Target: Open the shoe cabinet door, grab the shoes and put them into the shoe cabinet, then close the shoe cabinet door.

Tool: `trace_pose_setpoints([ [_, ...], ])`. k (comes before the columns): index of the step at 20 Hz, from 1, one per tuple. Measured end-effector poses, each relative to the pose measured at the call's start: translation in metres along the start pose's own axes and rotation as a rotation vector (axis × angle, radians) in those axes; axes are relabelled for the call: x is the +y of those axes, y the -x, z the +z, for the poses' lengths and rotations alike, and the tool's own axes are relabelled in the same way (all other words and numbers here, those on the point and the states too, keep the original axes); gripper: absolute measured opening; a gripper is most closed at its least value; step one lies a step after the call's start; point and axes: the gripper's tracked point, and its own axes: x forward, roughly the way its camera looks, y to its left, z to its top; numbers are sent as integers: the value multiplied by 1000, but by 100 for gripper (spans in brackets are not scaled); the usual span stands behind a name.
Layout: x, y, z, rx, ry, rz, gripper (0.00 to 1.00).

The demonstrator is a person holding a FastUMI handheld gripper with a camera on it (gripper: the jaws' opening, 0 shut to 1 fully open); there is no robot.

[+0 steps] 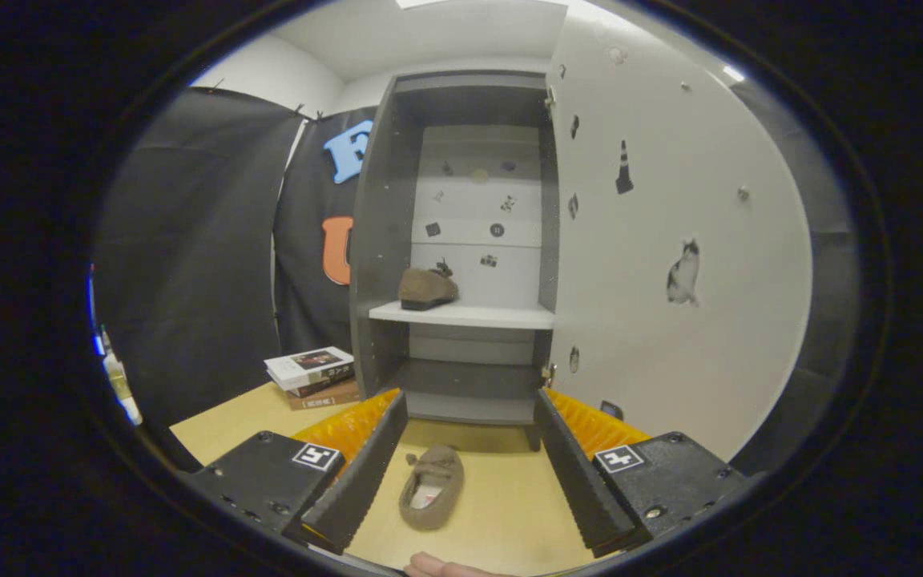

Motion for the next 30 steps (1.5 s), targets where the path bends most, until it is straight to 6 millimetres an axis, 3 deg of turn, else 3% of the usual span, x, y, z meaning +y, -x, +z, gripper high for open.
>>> trace_pose_setpoints([
  [7, 26, -68, -95, 181, -70, 25, 100],
  [11, 48, -106, -153, 275, -72, 55, 94],
  [14, 54, -129, -192, 347, -71, 36, 92],
  [16, 59, -141, -210, 386, -106, 36, 87],
  [17, 60, -147, -218, 401, -122, 38, 77],
  [19, 62, -159, -233, 417, -120, 40, 66],
  [21, 49, -173, -242, 414, -98, -15, 51],
  [23, 55, -178, -244, 408, -165, 16, 30],
  [25, 55, -175, -241, 402, -186, 44, 17],
  [27, 53, -169, -238, 391, -200, 54, 11],
  [30, 47, -159, -221, 363, -202, 51, 11],
])
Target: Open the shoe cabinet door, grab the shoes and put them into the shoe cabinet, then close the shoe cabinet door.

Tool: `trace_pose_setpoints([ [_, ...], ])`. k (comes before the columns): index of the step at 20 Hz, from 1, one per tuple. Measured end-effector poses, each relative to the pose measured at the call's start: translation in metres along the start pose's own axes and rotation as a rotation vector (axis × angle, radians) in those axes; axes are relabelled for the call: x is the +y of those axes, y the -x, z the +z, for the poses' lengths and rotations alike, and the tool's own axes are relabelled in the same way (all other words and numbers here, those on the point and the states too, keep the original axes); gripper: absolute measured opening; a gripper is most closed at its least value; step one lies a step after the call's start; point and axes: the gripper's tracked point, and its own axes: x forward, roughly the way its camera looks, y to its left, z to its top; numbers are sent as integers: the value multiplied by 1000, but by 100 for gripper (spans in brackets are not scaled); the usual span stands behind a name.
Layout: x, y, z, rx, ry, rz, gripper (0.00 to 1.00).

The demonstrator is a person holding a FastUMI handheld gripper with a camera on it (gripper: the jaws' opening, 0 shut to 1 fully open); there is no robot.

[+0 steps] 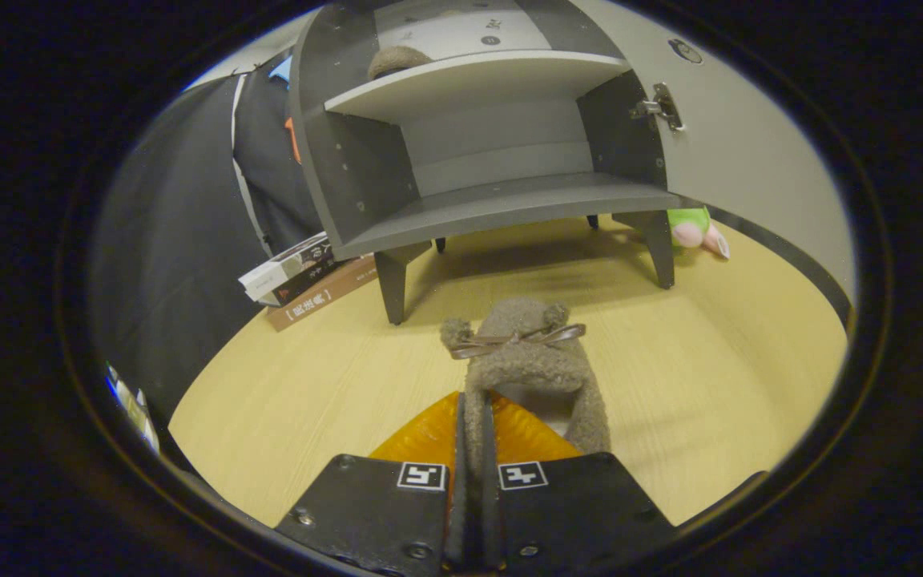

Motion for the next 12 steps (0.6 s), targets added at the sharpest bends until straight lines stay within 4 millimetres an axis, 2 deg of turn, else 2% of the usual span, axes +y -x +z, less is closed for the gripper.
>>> trace_pose_setpoints([
  [6, -6, 57, 64, -115, -21, 19, 11],
  [12, 19, 119, 120, -220, 59, 75, 11],
])
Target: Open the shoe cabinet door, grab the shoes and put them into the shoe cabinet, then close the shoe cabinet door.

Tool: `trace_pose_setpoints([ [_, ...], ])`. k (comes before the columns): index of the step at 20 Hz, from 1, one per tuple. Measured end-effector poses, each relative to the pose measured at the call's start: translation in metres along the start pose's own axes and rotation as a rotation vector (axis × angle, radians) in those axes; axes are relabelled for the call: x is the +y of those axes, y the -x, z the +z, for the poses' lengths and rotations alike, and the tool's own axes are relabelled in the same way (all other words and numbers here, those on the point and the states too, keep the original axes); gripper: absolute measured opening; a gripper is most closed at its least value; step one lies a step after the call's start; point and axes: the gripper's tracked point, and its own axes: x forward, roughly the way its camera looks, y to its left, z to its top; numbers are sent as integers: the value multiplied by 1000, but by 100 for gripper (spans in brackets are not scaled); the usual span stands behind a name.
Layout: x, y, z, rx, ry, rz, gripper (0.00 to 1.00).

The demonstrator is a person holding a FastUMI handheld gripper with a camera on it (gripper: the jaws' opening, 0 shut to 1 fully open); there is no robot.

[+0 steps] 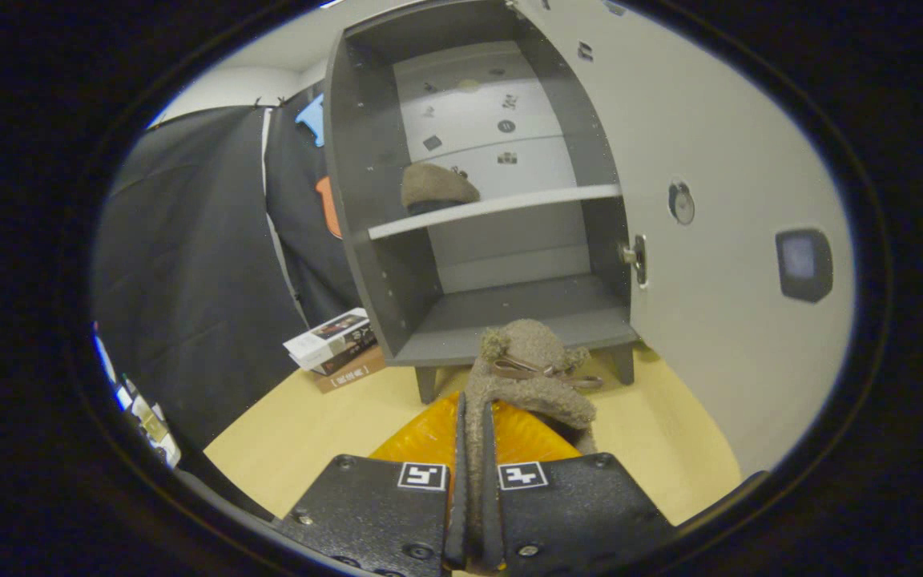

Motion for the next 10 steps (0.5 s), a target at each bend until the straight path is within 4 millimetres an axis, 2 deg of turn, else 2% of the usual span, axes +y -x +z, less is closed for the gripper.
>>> trace_pose_setpoints([
  [4, 8, 24, 49, -70, 54, -5, 11],
  [10, 24, 65, 135, -183, 130, 2, 11],
])
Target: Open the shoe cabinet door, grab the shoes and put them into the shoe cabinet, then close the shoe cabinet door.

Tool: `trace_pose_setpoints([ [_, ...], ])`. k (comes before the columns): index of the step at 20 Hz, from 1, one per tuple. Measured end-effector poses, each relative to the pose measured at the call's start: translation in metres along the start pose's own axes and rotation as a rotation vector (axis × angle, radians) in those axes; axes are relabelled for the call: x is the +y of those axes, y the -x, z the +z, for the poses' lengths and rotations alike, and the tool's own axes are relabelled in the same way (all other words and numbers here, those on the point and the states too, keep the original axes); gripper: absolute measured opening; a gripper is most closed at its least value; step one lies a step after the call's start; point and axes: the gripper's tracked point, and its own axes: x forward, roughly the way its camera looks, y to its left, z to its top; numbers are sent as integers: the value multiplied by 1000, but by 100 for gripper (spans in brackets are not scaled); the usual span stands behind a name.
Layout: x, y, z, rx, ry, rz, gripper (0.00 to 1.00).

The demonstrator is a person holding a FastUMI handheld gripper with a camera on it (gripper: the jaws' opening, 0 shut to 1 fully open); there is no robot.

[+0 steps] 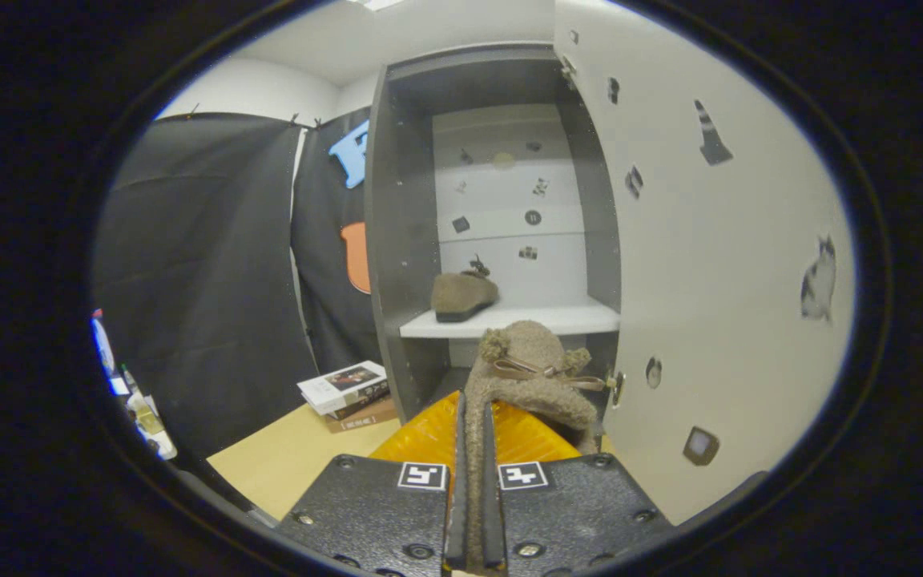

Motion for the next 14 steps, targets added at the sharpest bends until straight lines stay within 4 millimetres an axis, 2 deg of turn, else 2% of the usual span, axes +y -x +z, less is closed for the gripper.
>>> trace_pose_setpoints([
  [4, 5, 15, 53, -51, 12, 5, 11],
  [7, 6, 13, 86, -69, 37, -4, 10],
  [11, -2, -5, 116, -60, 81, -38, 11],
  [14, -15, -33, 139, -64, 103, -80, 10],
])
